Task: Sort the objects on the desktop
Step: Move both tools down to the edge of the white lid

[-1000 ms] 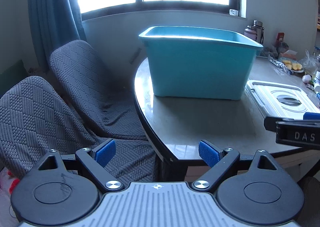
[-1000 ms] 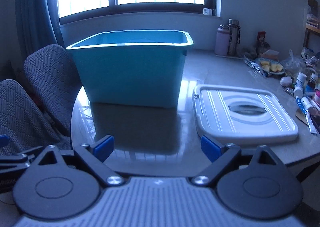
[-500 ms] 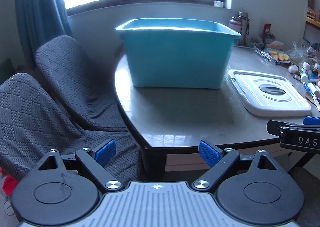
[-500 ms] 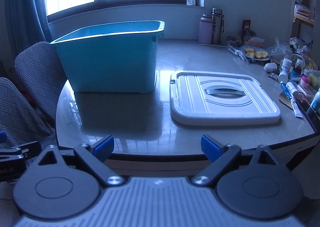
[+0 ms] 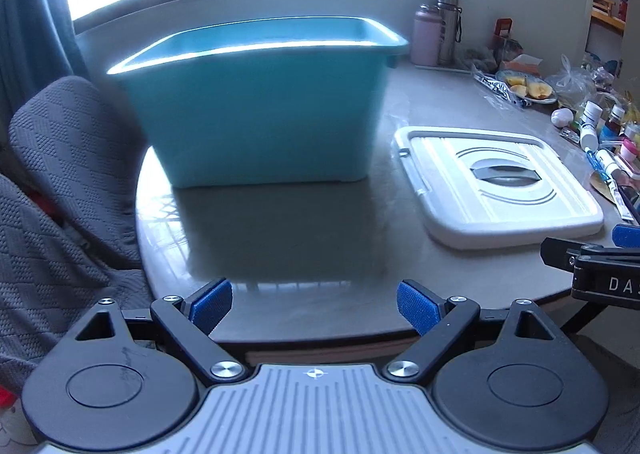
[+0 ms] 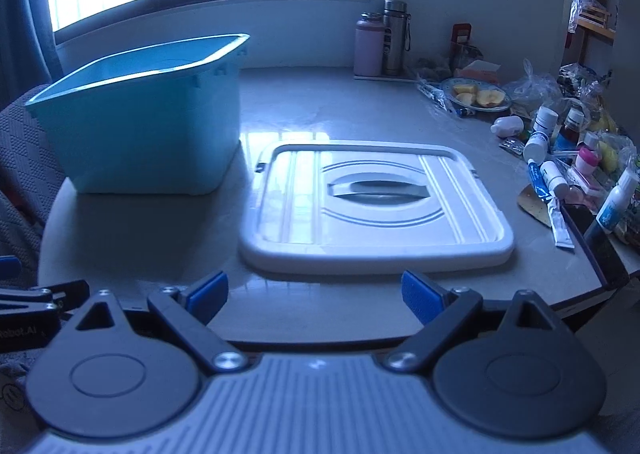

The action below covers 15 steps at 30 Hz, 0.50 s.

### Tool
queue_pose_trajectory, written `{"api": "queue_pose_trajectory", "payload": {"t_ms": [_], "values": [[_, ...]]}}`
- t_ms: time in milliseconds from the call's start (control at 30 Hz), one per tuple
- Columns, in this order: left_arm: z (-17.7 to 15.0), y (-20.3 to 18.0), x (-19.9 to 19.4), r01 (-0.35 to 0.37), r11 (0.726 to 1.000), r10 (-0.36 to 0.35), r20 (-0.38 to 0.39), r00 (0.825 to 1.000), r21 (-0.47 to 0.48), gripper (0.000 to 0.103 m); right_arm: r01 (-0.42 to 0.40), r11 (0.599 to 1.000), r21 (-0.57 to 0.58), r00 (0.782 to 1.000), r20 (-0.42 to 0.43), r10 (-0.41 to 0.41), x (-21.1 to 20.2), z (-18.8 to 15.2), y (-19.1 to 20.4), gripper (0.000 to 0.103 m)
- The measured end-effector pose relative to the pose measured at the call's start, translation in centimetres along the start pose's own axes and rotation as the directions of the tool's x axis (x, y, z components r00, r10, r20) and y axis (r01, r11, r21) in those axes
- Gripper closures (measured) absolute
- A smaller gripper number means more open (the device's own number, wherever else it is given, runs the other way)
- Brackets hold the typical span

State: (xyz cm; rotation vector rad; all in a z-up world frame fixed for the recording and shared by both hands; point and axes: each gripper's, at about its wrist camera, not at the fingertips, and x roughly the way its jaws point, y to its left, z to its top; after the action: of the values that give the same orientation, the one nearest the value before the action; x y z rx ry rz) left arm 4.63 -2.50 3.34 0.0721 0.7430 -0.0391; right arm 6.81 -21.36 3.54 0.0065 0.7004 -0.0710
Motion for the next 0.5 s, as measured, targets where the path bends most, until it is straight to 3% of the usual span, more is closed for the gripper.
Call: {"api": "queue_pose_trajectory", "payload": {"t_ms": [500], "values": [[4.8,-9.8,4.7,-0.009,1.0,0.01,-0.038,0.999,0.025,0.012,0.004,1.0,0.005,0.998,-0.057,-0.004,5.8,2.4,-9.9,0.009]]}}
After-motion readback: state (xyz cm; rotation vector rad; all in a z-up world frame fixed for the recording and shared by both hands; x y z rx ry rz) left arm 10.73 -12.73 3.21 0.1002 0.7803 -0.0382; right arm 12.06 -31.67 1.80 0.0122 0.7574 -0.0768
